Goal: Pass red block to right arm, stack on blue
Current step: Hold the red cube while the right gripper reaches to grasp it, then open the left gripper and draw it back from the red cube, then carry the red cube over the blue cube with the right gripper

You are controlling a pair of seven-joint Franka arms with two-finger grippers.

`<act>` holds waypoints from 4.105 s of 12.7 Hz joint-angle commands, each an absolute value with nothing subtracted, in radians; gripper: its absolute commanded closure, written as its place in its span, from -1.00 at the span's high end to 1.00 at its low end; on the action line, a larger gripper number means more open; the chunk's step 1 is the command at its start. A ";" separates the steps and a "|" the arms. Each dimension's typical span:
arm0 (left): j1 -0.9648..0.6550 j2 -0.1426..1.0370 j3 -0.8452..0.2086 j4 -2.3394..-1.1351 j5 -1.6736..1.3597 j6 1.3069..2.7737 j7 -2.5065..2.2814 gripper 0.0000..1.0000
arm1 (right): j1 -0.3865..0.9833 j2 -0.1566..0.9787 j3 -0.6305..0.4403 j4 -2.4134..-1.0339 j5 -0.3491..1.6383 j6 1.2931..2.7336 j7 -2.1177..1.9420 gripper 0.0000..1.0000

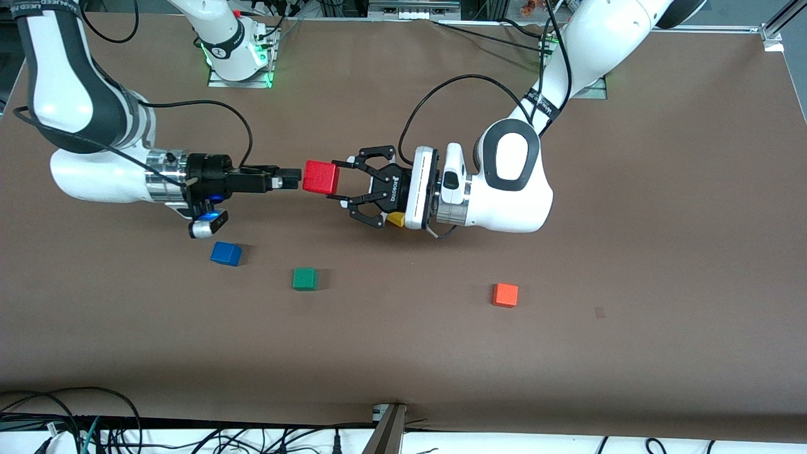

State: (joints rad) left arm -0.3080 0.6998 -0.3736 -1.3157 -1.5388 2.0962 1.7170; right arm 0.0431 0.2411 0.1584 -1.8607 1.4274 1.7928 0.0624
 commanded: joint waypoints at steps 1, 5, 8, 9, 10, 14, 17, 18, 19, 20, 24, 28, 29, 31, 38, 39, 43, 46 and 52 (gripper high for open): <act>-0.322 0.715 -0.368 -1.282 -1.562 2.103 1.733 -1.00 | 0.043 0.215 0.172 -1.896 1.476 1.832 0.028 1.00; -0.322 0.715 -0.368 -1.282 -1.562 2.103 1.732 -1.00 | 0.075 0.222 0.172 -1.894 1.477 1.835 0.003 1.00; -0.322 0.715 -0.368 -1.284 -1.562 2.103 1.730 -1.00 | 0.097 0.227 0.172 -1.890 1.477 1.867 -0.002 1.00; -0.322 0.715 -0.368 -1.284 -1.562 2.103 1.730 -1.00 | 0.103 0.229 0.172 -1.890 1.483 1.871 -0.002 1.00; -0.322 0.715 -0.368 -1.284 -1.562 2.103 1.729 -1.00 | 0.103 0.238 0.172 -1.888 1.502 1.871 -0.009 0.99; -0.322 0.715 -0.368 -1.284 -1.563 2.103 1.726 -1.00 | 0.101 0.241 0.169 -1.890 1.514 1.867 -0.078 -0.60; -0.322 0.715 -0.368 -1.284 -1.563 2.103 1.723 -1.00 | 0.100 0.242 0.169 -1.887 1.514 1.862 -0.075 -0.71; -0.321 0.715 -0.368 -1.285 -1.563 2.102 1.723 -1.00 | 0.097 0.242 0.169 -1.887 1.514 1.859 -0.075 -0.71; -0.319 0.715 -0.368 -1.285 -1.563 2.102 1.721 -0.52 | 0.097 0.242 0.169 -1.887 1.514 1.859 -0.074 -0.71; -0.316 0.715 -0.368 -1.285 -1.566 2.097 1.718 0.98 | 0.097 0.242 0.169 -1.885 1.514 1.859 -0.071 -0.71; -0.301 0.712 -0.368 -1.285 -1.560 2.091 1.706 1.00 | 0.097 0.244 0.167 -1.884 1.513 1.859 -0.071 -0.71; -0.233 0.707 -0.365 -1.295 -1.514 2.025 1.727 1.00 | 0.095 0.242 0.161 -1.859 1.377 1.864 -0.064 -0.71; -0.200 0.704 -0.365 -1.298 -1.484 2.010 1.726 1.00 | 0.094 0.242 0.160 -1.849 1.311 1.865 -0.064 -0.71; -0.135 0.703 -0.364 -1.293 -1.415 1.956 1.726 1.00 | 0.092 0.242 0.158 -1.838 1.159 1.868 -0.064 -0.72; 0.125 0.675 -0.359 -1.279 -1.015 1.683 1.720 1.00 | 0.095 0.301 0.158 -1.839 0.507 1.965 -0.063 -0.84; 0.153 0.675 -0.362 -1.279 -0.940 1.652 1.720 1.00 | 0.095 0.313 0.158 -1.839 0.406 1.976 -0.063 -0.83; 0.248 0.620 -0.359 -1.279 -0.679 1.580 1.707 1.00 | 0.095 0.382 0.109 -1.839 0.050 2.083 -0.045 -0.83; 0.273 0.484 -0.315 -1.279 -0.394 1.539 1.526 1.00 | 0.086 0.414 0.060 -1.842 -0.058 2.201 -0.041 -0.82; 0.278 0.348 -0.219 -1.284 -0.074 1.516 1.254 1.00 | 0.081 0.495 0.038 -1.847 -0.063 2.296 -0.040 -0.82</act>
